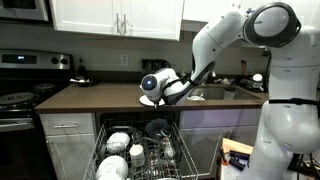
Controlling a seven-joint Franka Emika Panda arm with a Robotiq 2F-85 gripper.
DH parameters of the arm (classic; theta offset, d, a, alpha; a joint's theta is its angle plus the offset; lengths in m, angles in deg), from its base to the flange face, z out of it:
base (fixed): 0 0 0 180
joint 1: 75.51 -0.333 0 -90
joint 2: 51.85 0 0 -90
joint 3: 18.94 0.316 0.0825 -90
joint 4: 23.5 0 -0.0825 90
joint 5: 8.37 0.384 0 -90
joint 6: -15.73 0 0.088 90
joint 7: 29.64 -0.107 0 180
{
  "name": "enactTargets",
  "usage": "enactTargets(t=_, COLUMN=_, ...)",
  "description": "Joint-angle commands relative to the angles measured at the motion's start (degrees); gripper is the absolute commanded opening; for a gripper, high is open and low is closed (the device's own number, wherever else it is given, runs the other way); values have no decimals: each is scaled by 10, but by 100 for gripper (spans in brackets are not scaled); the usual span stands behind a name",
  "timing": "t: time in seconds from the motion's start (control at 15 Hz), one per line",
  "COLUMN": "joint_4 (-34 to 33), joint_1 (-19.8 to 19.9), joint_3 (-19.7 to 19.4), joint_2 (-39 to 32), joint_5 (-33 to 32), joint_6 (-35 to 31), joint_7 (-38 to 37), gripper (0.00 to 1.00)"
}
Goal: Get the rightmost plate on the plate dryer then put it on the counter
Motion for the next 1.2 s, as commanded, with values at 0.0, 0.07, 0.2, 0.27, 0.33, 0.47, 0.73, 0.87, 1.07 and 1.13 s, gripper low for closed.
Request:
enactTargets(t=0.0, joint_4=3, joint_1=7, joint_3=4, joint_2=13, joint_5=11, joint_6=16, joint_7=28, gripper=63)
enactTargets(t=0.07, joint_4=3, joint_1=6, joint_3=3, joint_2=14, joint_5=10, joint_6=19, joint_7=28, gripper=65)
enactTargets(t=0.2, joint_4=4, joint_1=6, joint_3=4, joint_2=16, joint_5=13, joint_6=24, joint_7=29, gripper=65)
enactTargets(t=0.27, joint_4=5, joint_1=5, joint_3=6, joint_2=17, joint_5=17, joint_6=24, joint_7=30, gripper=65)
enactTargets(t=0.33, joint_4=6, joint_1=4, joint_3=7, joint_2=18, joint_5=20, joint_6=23, joint_7=30, gripper=63)
enactTargets(t=0.47, joint_4=8, joint_1=0, joint_3=13, joint_2=22, joint_5=29, joint_6=27, joint_7=32, gripper=63)
enactTargets(t=0.73, joint_4=10, joint_1=-11, joint_3=27, joint_2=31, joint_5=47, joint_6=40, joint_7=40, gripper=68)
enactTargets(t=0.87, joint_4=10, joint_1=-19, joint_3=36, joint_2=35, joint_5=57, joint_6=49, joint_7=46, gripper=67)
enactTargets(t=1.07, joint_4=11, joint_1=-27, joint_3=50, joint_2=41, joint_5=75, joint_6=39, joint_7=62, gripper=55)
enactTargets(t=1.13, joint_4=13, joint_1=-29, joint_3=54, joint_2=44, joint_5=84, joint_6=31, joint_7=72, gripper=56)
